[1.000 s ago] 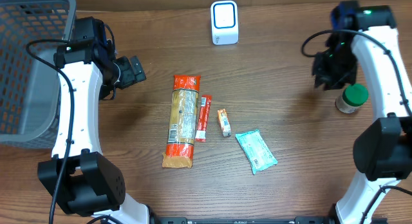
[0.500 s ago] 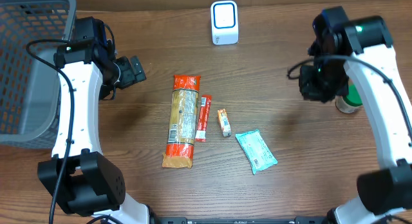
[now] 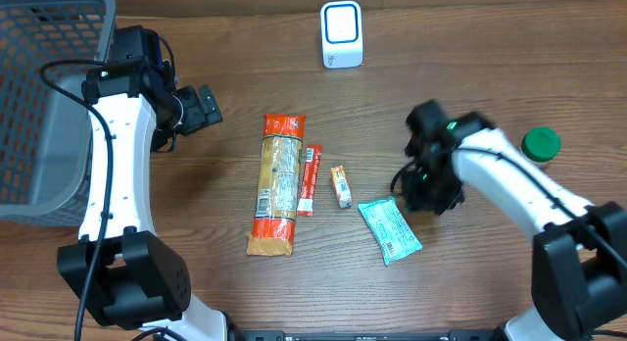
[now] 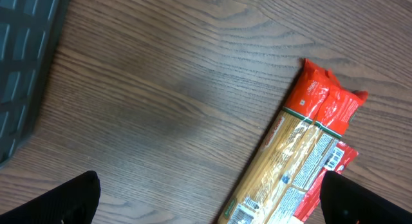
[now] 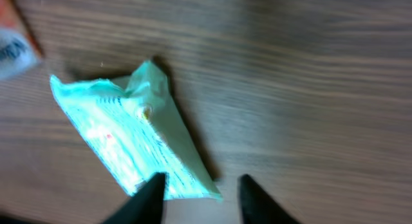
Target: Scan the item barcode
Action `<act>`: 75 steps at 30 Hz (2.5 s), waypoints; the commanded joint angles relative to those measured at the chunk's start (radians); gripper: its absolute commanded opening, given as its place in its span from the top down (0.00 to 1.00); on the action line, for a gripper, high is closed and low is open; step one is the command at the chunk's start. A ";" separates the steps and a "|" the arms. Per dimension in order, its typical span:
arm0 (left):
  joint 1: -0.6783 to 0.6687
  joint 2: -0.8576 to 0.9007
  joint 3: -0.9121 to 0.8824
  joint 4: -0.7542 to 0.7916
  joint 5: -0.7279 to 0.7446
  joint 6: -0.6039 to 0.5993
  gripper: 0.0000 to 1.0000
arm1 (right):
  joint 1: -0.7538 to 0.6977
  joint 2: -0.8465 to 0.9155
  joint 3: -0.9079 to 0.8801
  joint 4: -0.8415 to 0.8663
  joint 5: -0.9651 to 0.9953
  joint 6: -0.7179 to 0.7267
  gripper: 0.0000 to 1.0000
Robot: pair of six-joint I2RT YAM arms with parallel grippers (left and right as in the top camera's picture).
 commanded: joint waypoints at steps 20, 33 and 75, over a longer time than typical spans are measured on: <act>-0.006 0.002 0.017 -0.002 -0.003 0.016 0.00 | 0.020 0.002 -0.161 0.230 0.251 0.248 0.96; -0.006 0.002 0.017 -0.002 -0.003 0.016 0.00 | -0.087 -0.001 -0.132 0.251 0.224 0.229 0.83; -0.006 0.002 0.017 -0.002 -0.003 0.016 0.00 | -0.258 0.019 -0.165 0.406 -0.056 -0.011 0.42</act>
